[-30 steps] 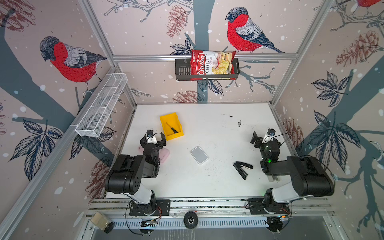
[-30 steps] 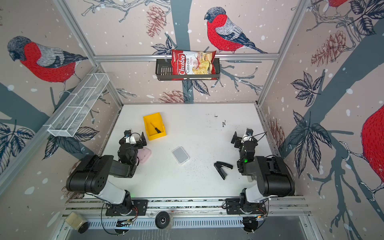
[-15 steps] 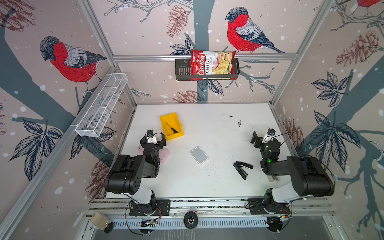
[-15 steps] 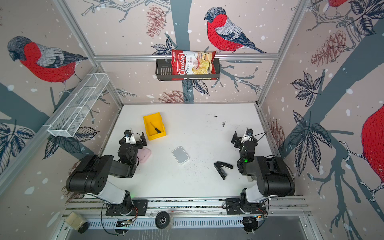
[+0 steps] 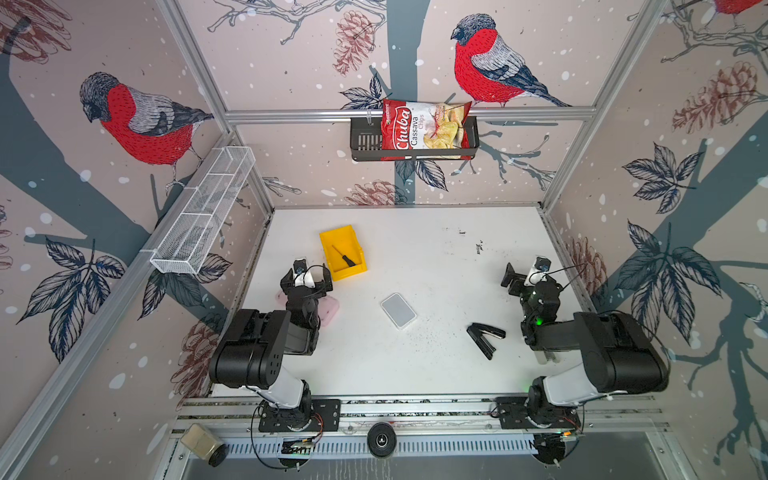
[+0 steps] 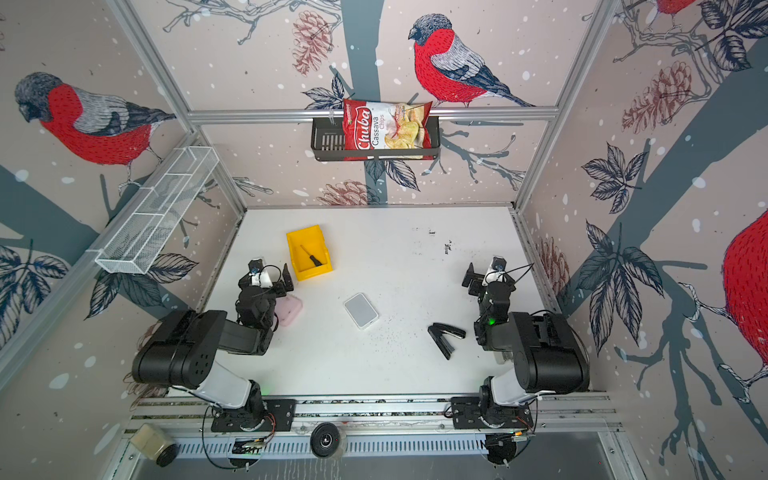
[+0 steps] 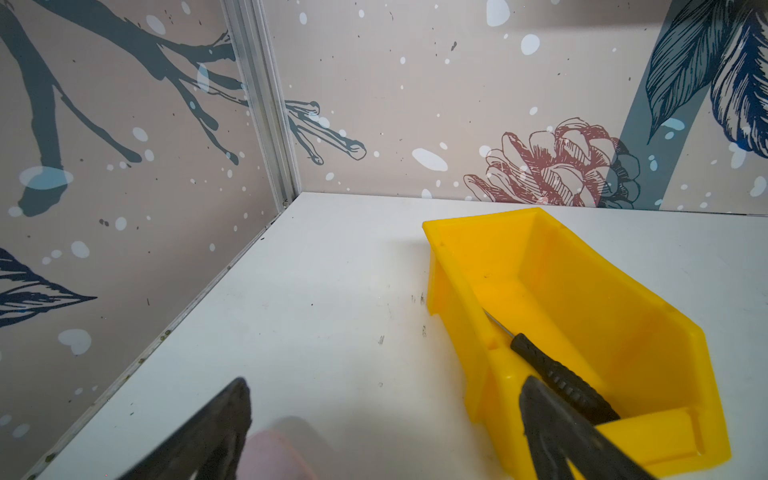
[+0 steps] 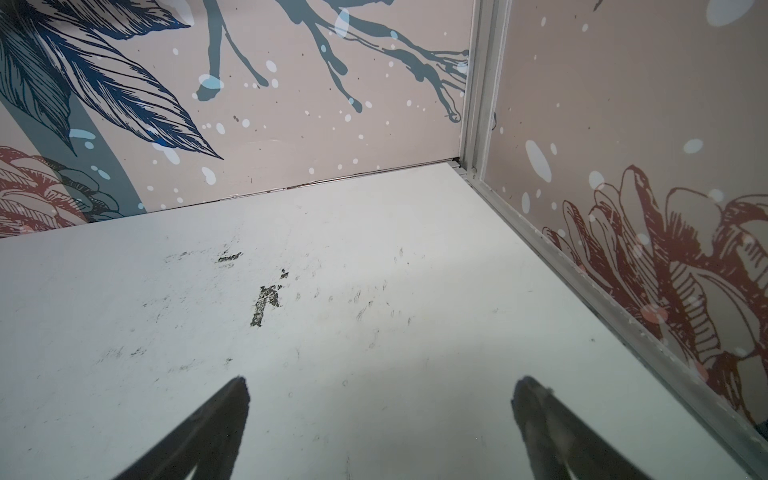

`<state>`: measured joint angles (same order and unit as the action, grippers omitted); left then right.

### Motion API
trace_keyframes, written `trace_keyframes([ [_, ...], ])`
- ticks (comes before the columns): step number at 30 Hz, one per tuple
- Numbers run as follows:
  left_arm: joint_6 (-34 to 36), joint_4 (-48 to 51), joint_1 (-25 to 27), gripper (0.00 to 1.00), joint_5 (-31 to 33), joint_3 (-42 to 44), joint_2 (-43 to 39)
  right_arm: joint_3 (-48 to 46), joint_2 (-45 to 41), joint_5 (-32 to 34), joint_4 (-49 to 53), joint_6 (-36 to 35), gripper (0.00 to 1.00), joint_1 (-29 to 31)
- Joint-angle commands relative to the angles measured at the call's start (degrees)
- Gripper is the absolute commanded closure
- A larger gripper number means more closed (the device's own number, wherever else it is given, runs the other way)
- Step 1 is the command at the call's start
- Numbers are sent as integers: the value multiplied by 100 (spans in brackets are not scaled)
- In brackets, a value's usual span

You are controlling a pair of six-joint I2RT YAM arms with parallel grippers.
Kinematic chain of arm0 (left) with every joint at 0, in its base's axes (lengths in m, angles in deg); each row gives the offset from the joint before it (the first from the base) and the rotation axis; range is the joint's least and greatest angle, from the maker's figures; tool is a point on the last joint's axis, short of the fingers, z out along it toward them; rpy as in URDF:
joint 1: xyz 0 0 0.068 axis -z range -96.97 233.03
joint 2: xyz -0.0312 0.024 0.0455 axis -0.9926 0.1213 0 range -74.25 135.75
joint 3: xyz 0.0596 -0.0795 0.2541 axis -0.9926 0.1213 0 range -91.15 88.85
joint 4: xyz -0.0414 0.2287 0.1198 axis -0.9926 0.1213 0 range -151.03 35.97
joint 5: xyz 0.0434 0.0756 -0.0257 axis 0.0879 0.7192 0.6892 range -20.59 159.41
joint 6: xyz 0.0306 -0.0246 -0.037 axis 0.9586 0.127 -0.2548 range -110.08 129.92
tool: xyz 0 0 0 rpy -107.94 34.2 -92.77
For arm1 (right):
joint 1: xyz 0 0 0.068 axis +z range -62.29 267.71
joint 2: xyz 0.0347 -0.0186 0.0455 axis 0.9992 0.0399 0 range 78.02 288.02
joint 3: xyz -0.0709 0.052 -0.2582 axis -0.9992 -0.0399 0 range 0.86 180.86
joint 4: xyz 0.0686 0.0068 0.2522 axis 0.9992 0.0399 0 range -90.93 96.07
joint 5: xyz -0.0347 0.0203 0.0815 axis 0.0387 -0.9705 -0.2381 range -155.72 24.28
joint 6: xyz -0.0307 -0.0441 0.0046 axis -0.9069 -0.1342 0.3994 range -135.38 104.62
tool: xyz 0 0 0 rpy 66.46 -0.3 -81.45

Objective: Put the screwdriver in the bin

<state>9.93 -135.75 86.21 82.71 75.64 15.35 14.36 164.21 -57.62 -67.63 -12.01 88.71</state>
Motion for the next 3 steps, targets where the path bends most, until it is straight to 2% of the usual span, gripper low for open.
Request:
trace_keyframes([
  [1, -27, -65, -19, 1, -55, -8, -13, 13, -15, -35, -151, 75, 1, -3],
  [3, -20, -91, -19, 1, -62, 3, -21, 7, -15, -22, -151, 75, 1, 2],
])
